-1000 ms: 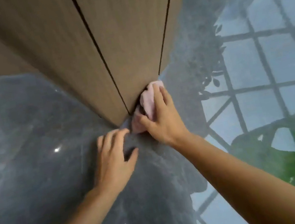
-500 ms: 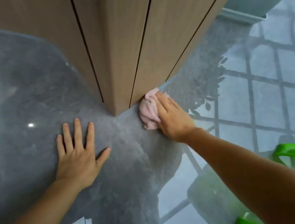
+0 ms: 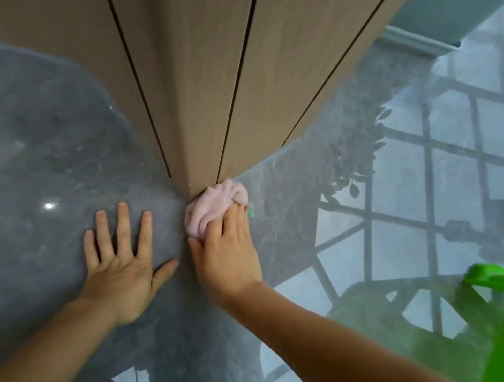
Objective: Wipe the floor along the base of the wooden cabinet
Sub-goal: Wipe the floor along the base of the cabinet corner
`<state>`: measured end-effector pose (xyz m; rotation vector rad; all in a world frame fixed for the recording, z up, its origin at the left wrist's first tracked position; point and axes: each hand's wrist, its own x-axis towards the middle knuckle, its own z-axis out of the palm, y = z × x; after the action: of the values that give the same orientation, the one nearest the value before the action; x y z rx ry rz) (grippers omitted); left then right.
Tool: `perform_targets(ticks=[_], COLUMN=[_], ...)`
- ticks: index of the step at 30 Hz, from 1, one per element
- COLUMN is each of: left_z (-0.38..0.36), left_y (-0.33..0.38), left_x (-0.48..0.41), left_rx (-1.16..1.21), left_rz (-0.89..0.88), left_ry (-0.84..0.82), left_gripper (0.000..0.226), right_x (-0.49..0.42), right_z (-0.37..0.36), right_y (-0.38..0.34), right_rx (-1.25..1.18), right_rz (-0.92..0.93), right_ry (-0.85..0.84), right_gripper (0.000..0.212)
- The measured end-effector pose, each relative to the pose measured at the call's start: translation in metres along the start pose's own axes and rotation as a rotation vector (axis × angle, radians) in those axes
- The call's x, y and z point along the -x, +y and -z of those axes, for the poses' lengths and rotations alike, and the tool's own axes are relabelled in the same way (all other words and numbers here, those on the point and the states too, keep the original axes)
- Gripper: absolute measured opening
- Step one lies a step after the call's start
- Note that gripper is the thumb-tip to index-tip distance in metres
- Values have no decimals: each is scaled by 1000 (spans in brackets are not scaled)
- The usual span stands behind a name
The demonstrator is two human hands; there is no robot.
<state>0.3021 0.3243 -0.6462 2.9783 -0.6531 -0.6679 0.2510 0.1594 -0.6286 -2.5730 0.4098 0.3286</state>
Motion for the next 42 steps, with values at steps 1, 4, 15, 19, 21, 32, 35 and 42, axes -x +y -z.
perform_targets(ticks=[1, 4, 15, 19, 21, 32, 35, 42], left_z=[-1, -7, 2, 7, 8, 5, 5, 4], left_y=[-1, -5, -3, 0, -1, -2, -2, -1], left_x=[0, -3, 1, 2, 2, 0, 1, -1], left_rx=[7, 8, 14, 6, 21, 41, 25, 56], left_rz=[21, 58, 48, 48, 51, 33, 23, 29], left_ry=[-15, -29, -133, -170, -181, -185, -182, -176], left_gripper=[105, 96, 93, 93, 92, 88, 90, 89], right_x=[-1, -25, -81, -11, 16, -24, -27, -25], right_z=[5, 32, 92, 25, 3, 60, 79, 48], right_y=[7, 55, 94, 18, -7, 60, 83, 45], right_rx=[68, 193, 136, 45, 23, -11, -65, -24], right_rz=[35, 158, -271, -49, 137, -53, -186, -102], right_ry=[-16, 50, 317, 219, 117, 279, 401, 245], right_gripper=[66, 56, 34, 32, 35, 21, 44, 71])
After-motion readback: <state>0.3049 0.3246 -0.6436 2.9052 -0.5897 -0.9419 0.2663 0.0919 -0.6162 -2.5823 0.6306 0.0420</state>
